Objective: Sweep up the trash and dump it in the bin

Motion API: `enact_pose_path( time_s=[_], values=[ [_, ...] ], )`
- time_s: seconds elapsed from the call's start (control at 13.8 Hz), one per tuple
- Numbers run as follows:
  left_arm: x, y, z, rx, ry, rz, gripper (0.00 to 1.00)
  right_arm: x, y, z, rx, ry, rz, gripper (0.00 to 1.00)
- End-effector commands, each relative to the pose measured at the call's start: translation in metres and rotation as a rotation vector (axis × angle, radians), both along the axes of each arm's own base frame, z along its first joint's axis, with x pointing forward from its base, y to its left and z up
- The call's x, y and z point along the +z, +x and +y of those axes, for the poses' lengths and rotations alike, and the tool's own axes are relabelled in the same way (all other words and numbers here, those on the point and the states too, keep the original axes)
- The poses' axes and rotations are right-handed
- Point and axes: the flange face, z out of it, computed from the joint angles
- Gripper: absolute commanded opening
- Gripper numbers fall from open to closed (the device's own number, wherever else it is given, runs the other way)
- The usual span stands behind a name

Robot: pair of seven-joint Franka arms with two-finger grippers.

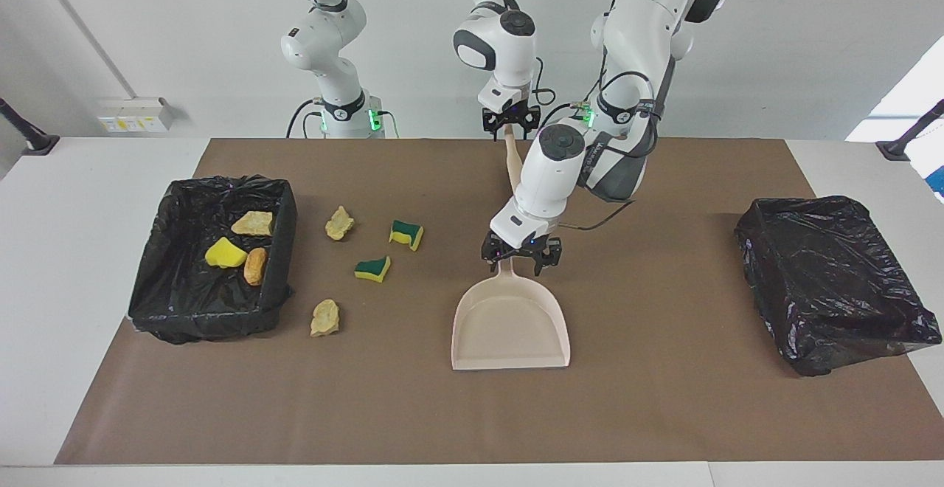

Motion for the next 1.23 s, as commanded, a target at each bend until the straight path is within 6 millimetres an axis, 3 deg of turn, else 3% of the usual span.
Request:
enact_pose_path(
  time_s=[0.0,0.14,0.36,0.65,0.87,1.01,1.16],
  values=[
    [0.0,0.0,-0.003,0.002,0.019,-0.015,0.12,0.005,0.002,0.003,-0.025,0.017,0.004,0.0],
    [0.01,0.001,0.001,-0.006,0.03,-0.022,0.0,0.005,0.007,0.005,-0.031,0.018,0.004,0.0],
    [0.019,0.002,0.01,-0.069,0.077,-0.022,0.0,0.011,0.023,-0.007,-0.058,0.005,0.012,0.0],
    [0.022,-0.003,0.033,-0.301,0.172,0.056,0.0,0.025,0.052,-0.047,-0.053,-0.054,0.052,0.0],
    [0.02,-0.004,0.051,-0.446,0.209,0.11,0.02,0.051,0.088,-0.096,-0.008,-0.055,0.073,0.0],
    [0.031,0.003,0.048,-0.43,0.173,0.088,0.17,0.066,0.108,-0.127,0.0,-0.054,0.08,0.0],
    [0.041,0.006,0.042,-0.406,0.114,0.087,0.43,0.078,0.13,-0.161,0.008,-0.051,0.085,0.0]
  ],
)
